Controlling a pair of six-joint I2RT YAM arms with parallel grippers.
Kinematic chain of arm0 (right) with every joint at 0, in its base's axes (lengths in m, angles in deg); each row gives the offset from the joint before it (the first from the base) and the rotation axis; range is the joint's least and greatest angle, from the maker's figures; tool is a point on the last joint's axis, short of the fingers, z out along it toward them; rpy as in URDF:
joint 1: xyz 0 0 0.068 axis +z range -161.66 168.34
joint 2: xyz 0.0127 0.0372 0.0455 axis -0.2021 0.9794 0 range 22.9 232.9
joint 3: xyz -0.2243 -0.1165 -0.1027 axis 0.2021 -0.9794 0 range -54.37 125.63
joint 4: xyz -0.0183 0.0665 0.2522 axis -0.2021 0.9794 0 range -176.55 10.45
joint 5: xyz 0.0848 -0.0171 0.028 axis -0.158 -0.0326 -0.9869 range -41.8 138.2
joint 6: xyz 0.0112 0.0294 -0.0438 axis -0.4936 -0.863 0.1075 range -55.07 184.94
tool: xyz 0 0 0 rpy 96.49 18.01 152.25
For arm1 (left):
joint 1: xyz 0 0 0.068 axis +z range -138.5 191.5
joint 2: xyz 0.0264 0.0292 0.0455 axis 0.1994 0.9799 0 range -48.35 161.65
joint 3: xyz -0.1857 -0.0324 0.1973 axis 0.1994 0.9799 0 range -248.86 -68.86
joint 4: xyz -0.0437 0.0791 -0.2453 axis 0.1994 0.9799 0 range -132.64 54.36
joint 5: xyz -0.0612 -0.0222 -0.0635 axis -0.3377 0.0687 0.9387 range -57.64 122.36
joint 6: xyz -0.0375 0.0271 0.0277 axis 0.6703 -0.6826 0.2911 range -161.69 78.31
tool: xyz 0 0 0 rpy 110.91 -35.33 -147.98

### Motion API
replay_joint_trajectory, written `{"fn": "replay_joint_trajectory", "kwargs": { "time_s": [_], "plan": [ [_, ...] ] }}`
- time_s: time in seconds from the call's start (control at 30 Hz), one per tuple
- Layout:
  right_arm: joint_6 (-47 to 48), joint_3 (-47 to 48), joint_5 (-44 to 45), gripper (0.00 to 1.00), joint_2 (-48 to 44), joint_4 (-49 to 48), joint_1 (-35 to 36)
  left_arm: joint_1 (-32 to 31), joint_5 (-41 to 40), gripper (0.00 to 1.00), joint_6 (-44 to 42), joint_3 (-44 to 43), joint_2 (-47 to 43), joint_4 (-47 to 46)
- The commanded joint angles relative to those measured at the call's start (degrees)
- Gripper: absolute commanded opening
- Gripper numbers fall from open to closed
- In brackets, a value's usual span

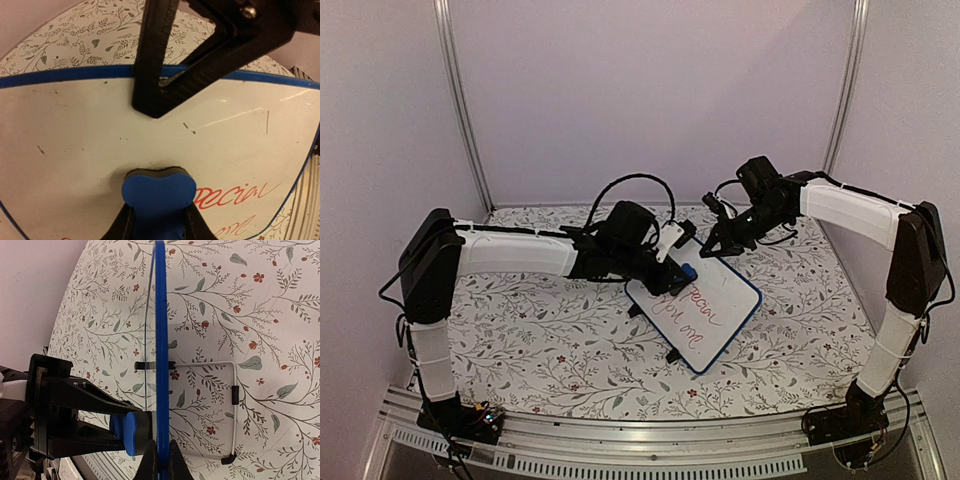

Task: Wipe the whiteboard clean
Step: Erase the whiteboard from the whiteboard stand.

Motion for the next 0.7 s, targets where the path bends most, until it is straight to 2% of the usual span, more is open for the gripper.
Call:
{"fn": "replay_joint_trajectory", "kwargs": {
  "time_s": [0.0, 0.67],
  "plan": [
    [1.7, -1.6, 0.9, 0.0, 1.4, 4.4, 1.6, -1.5, 1.0, 0.0, 0.3, 2.0, 2.2, 1.7],
    [1.7, -1.4, 0.7, 0.0, 1.6, 4.5, 1.6, -2.1, 1.7, 0.0, 2.0, 9.5, 0.8, 1.1]
  ]
}}
